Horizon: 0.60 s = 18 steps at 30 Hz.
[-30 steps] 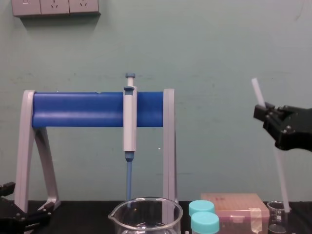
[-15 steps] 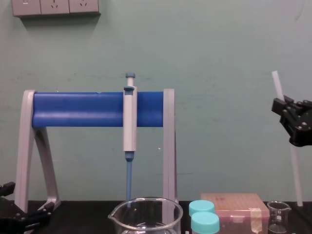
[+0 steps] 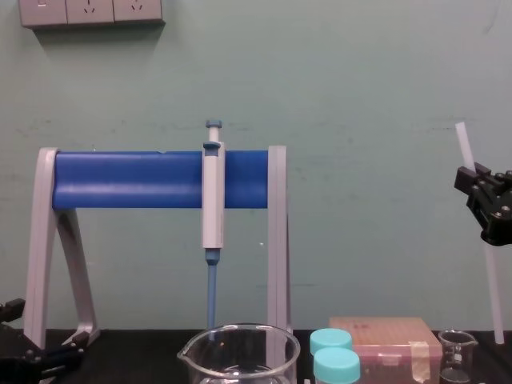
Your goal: Pick up the stirring rod with one hand, then place it down.
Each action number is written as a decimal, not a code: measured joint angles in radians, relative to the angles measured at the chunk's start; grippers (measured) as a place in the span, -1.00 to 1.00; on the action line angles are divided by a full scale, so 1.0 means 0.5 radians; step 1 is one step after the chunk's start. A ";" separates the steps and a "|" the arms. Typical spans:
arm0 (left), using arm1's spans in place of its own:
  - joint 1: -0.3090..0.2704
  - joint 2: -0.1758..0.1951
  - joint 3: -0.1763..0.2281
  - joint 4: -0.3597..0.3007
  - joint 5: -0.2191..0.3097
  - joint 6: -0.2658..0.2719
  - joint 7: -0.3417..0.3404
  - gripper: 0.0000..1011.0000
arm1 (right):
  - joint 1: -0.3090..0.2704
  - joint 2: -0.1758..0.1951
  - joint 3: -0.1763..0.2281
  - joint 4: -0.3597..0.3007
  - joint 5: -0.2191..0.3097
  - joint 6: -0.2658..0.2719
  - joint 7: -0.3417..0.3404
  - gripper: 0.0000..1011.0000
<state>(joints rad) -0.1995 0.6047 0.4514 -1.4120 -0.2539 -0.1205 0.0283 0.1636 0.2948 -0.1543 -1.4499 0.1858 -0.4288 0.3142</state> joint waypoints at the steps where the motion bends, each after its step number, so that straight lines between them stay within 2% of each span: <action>1: 0.000 0.000 0.000 0.000 0.000 0.000 0.000 0.98 | 0.000 0.000 -0.001 0.000 0.000 0.000 0.000 -0.87; 18: 0.000 0.000 0.000 0.000 0.000 0.000 0.000 0.98 | 0.005 0.006 -0.007 0.001 0.007 -0.001 0.005 -0.87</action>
<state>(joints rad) -0.1995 0.6047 0.4513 -1.4120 -0.2539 -0.1205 0.0283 0.1659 0.2975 -0.1577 -1.4493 0.1893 -0.4293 0.3167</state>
